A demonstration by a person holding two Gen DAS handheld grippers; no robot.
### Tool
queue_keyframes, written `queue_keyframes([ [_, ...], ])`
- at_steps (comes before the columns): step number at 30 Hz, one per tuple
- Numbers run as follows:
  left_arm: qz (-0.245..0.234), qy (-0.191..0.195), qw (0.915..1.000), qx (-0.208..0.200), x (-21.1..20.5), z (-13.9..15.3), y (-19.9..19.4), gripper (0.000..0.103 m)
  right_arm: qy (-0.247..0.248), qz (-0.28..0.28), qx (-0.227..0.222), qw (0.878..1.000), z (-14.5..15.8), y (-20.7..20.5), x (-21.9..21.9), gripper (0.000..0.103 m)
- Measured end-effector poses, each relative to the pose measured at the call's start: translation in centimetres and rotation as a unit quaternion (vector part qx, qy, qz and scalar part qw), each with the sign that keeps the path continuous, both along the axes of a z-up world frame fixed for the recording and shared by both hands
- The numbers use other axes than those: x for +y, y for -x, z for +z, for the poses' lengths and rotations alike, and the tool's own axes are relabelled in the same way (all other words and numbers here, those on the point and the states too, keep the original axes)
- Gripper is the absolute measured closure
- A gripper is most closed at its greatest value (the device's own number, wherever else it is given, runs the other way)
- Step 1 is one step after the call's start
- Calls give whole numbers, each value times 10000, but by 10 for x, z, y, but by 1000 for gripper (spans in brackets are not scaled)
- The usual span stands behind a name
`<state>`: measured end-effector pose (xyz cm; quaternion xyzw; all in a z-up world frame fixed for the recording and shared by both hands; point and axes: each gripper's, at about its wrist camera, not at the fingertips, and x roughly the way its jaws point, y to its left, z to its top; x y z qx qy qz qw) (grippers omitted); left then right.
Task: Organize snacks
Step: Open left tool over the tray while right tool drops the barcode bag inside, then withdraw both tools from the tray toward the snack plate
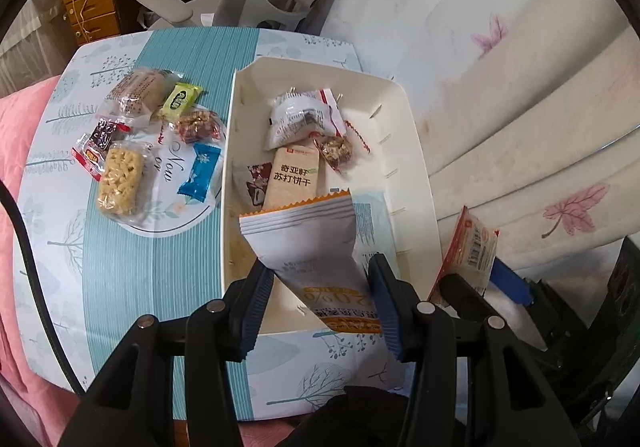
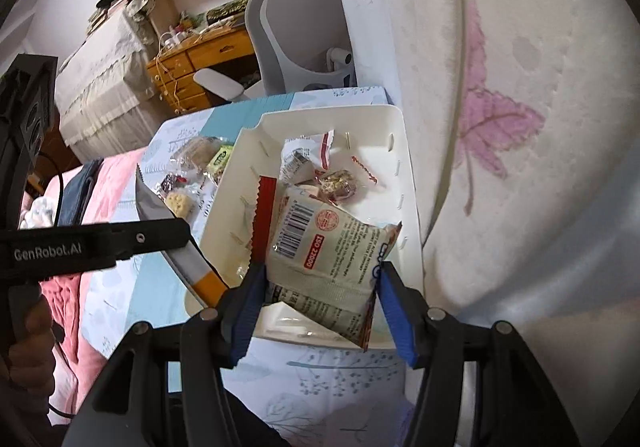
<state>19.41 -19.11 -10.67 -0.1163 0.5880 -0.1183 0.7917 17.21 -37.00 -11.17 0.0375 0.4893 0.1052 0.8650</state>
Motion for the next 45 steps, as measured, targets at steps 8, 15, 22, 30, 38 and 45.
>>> queue_keyframes([
  [8,152,-69,9999,-1,-10,-5,5,31,-90,271,114,9995,-6,-10,-10,41],
  [15,369,-42,9993,-45,1,-5,16,30,-126,291,175,9993,-9,-9,-8,35],
  [22,555,-52,9982,-234,24,0,33,30,-219,245,320,9989,-14,-5,3,34],
  [30,709,-53,9965,-434,64,4,60,30,-397,146,533,9977,-21,4,29,34],
  [38,683,-169,9967,-415,116,5,78,30,-574,-49,664,9961,-24,18,72,34],
  [45,616,-233,9968,-444,165,7,88,30,-612,-176,707,9955,-24,32,117,34],
])
